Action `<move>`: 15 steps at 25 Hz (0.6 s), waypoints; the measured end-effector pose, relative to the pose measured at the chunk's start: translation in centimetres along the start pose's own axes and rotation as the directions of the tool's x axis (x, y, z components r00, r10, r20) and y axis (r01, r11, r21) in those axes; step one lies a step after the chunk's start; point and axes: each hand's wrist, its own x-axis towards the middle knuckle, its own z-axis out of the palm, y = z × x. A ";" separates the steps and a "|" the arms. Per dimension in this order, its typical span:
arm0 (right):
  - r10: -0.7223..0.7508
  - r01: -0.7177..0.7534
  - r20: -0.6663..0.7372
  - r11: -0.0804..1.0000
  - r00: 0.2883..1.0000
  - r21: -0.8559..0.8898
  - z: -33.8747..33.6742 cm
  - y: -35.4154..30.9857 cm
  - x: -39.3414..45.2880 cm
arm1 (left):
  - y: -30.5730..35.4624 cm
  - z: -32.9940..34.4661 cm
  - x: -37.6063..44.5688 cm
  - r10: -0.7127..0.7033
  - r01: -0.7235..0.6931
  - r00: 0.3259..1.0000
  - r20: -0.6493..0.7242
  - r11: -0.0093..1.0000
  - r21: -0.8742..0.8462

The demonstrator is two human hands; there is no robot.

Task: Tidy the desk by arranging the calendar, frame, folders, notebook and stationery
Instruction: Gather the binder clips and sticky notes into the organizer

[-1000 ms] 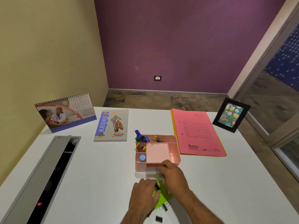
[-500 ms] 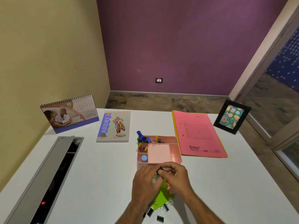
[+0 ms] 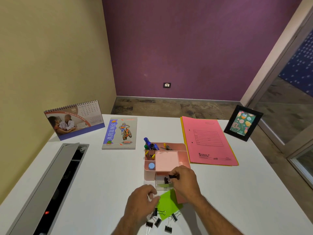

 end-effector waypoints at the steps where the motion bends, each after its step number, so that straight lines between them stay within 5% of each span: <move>1: -0.010 0.011 0.012 0.999 1.000 -0.046 0.2 -0.1 0.2 | -0.3 0.0 -0.2 0.002 -0.006 0.996 0.086 0.999 0.042; 6: 0.001 0.012 0.080 0.985 0.997 -0.173 0.6 -0.7 1.4 | -1.2 0.9 0.0 -0.020 -0.083 0.941 0.339 0.954 0.287; 15: -0.054 0.081 0.105 0.960 0.993 -0.269 0.6 0.0 1.5 | -0.6 1.5 0.6 -0.112 0.006 0.923 0.367 0.961 0.278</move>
